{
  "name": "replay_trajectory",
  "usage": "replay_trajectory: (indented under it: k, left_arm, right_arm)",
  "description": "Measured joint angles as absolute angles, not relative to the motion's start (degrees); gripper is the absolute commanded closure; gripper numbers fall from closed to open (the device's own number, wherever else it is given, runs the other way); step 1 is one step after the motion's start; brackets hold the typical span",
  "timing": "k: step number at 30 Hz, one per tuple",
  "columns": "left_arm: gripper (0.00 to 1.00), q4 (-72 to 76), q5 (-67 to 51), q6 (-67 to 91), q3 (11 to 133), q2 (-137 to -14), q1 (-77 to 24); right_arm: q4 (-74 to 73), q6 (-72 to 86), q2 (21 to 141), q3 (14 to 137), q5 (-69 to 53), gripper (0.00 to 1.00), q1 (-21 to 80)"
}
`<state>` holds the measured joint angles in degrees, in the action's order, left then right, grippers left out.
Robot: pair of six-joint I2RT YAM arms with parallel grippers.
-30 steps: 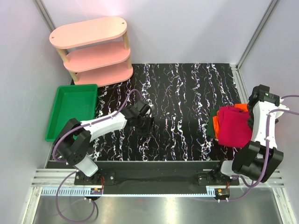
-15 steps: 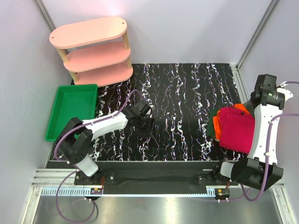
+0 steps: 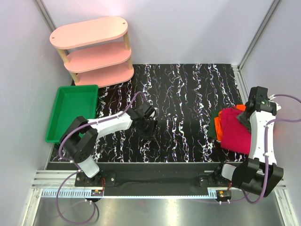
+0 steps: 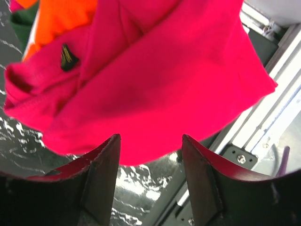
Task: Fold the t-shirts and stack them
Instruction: Put the neatly folded tshirt into the corner of the board with the right arm
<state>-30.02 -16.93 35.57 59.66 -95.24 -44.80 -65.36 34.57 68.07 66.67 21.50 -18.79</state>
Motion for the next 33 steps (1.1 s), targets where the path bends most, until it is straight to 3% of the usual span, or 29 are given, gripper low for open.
replay_trajectory:
  k: [14,24,33]
  left_arm:
    - [0.55,-32.36,-15.57,35.97,59.55,-92.23,-45.28]
    - [0.53,-33.76,-13.10,35.97,59.33,-86.61,-45.28]
    - [0.52,-33.23,-12.19,36.86,57.76,-84.03,-45.74]
  right_arm:
    - [-56.73,36.97,88.12,67.81,22.35,0.34,-21.63]
    - [-54.19,36.12,90.65,68.05,19.42,0.34,-22.50]
    - [-47.79,32.82,80.77,73.14,20.73,0.29,-13.78]
